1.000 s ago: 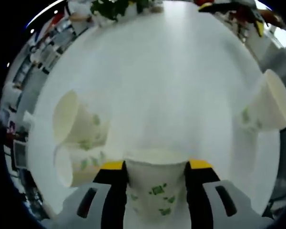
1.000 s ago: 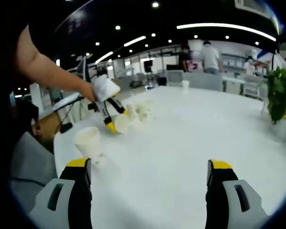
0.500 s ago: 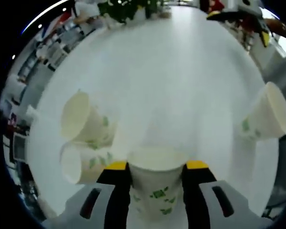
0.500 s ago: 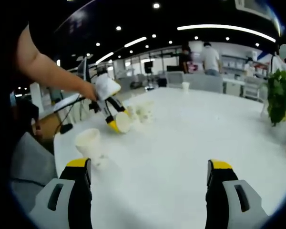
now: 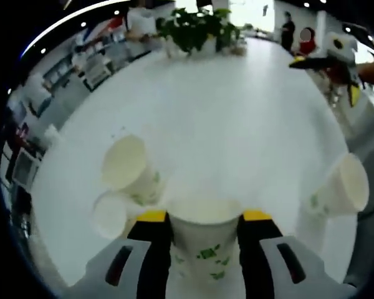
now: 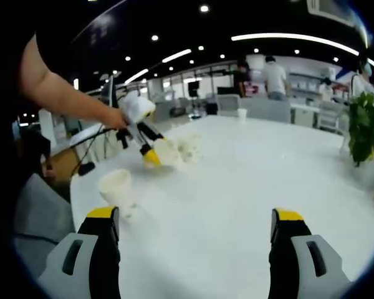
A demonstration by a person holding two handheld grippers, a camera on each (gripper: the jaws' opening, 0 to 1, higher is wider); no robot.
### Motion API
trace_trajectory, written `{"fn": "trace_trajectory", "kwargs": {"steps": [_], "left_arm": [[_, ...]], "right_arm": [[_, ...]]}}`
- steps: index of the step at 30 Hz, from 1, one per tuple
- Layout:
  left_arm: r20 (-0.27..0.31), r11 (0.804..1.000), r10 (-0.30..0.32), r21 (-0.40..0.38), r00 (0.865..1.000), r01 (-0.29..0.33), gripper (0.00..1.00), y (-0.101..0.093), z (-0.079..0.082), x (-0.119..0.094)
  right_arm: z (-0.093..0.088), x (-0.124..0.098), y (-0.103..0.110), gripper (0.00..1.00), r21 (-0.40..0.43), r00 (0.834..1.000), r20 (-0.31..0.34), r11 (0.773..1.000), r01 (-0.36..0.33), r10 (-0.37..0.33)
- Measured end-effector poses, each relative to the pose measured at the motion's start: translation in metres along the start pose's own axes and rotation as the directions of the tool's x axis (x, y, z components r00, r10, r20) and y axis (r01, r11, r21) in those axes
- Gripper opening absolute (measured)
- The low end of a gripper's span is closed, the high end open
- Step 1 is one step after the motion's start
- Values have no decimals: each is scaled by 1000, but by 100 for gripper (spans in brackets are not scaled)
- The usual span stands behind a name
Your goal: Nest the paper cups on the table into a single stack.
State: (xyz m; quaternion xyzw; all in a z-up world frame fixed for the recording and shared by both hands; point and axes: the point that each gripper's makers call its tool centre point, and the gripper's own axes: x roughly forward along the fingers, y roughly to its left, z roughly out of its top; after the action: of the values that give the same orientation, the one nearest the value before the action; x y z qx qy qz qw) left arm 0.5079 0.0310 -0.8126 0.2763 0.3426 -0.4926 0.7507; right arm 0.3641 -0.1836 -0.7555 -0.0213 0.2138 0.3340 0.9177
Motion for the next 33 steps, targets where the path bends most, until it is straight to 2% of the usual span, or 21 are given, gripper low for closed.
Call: {"fn": "trace_trajectory", "kwargs": {"steps": [5, 8, 12, 14, 19, 23, 27, 31, 33], "left_arm": [[61, 1000, 6, -23, 998, -4, 39, 1, 12, -6], [118, 997, 32, -70, 992, -24, 39, 9, 22, -13], [168, 997, 60, -63, 984, -50, 39, 15, 31, -24], [234, 995, 72, -81, 969, -55, 39, 18, 43, -31], [309, 991, 102, -118, 946, -69, 39, 28, 54, -46], [391, 983, 129, -169, 911, -67, 39, 36, 68, -60], [440, 972, 170, -220, 882, -78, 39, 46, 76, -74], [519, 951, 236, -297, 821, -85, 39, 56, 89, -96], [565, 941, 253, -332, 785, -64, 38, 58, 96, -107]], "right_arm": [[3, 1, 2, 100, -6, 1000, 2, 1000, -3, 3], [6, 2, 3, 100, -12, 1000, 3, 1000, -5, 5], [9, 2, 2, 100, -17, 1000, 5, 1000, -6, 6], [10, 2, 3, 100, -20, 1000, 6, 1000, -7, 7], [13, 1, 3, 100, -26, 1000, 8, 1000, -8, 8], [14, 1, 5, 100, -29, 1000, 10, 1000, -11, 11], [16, 0, 6, 100, -35, 1000, 9, 999, -13, 13], [20, 0, 6, 100, -40, 1000, 12, 999, -11, 11], [23, -1, 4, 100, -52, 1000, 26, 999, -3, 4]]}}
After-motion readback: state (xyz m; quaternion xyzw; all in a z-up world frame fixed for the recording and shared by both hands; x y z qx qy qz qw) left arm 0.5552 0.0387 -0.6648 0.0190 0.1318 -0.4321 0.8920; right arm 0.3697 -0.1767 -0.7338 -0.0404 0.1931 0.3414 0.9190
